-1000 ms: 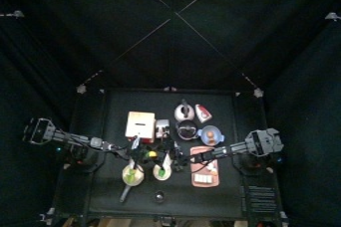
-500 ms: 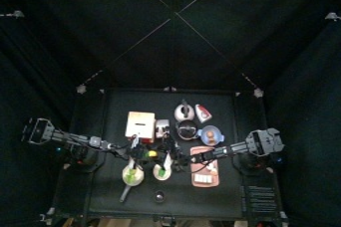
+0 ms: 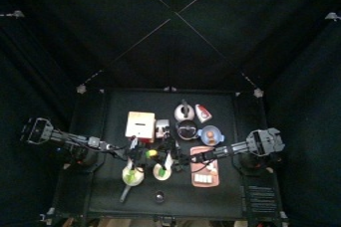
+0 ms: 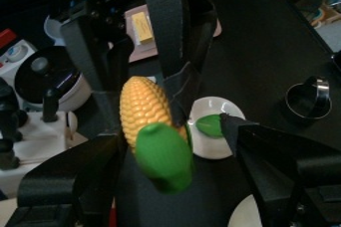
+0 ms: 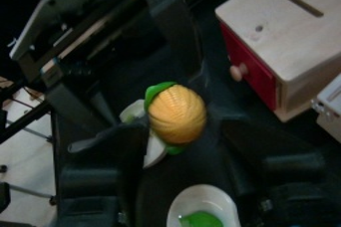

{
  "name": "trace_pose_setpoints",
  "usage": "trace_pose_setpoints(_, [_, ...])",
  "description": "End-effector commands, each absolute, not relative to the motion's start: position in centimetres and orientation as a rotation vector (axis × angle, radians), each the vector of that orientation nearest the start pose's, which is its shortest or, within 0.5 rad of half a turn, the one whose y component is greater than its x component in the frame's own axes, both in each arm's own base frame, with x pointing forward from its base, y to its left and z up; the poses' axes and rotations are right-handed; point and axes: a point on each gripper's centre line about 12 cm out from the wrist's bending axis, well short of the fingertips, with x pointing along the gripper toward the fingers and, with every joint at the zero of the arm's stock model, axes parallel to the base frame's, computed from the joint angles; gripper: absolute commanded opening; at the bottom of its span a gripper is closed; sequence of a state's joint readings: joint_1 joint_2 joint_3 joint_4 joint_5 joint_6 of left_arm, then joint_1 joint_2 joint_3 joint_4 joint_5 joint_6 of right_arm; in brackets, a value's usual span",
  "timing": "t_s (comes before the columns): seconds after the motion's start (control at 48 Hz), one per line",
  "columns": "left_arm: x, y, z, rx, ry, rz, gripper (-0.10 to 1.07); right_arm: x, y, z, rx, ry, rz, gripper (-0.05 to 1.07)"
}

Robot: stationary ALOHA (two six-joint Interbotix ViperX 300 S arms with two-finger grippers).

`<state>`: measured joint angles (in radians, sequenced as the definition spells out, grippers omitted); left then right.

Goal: Hand over corn

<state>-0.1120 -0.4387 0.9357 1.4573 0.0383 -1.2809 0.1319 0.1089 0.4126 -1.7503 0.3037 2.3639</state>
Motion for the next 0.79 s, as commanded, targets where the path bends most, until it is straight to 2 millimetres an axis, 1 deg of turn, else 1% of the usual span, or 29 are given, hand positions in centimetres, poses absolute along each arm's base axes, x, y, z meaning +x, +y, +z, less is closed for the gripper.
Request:
trace_pose_setpoints(0.0, [29.0, -2.8, 23.5, 0.205, 0.455, -0.116, 1.02, 44.8, 2.4, 23.2, 0.502, 0.365, -0.284, 0.6])
trace_pose_setpoints(0.104, [28.6, -2.8, 23.5, 0.205, 0.452, -0.116, 1.02, 44.3, 2.4, 23.0, 0.497, 0.375, -0.278, 0.6])
trace_pose_setpoints(0.542, [28.3, -2.4, 23.2, 0.192, 0.462, -0.098, 1.02, 44.0, 2.3, 22.7, 0.495, 0.382, -0.285, 0.6])
trace_pose_setpoints(0.625, [28.4, -2.3, 23.3, 0.177, 0.463, -0.085, 1.02, 44.0, 2.1, 23.0, 0.499, 0.369, -0.295, 0.6])
trace_pose_setpoints(0.771, [28.5, -1.9, 23.5, 0.126, 0.464, -0.043, 1.02, 43.5, 1.4, 24.3, 0.516, 0.314, -0.35, 0.6])
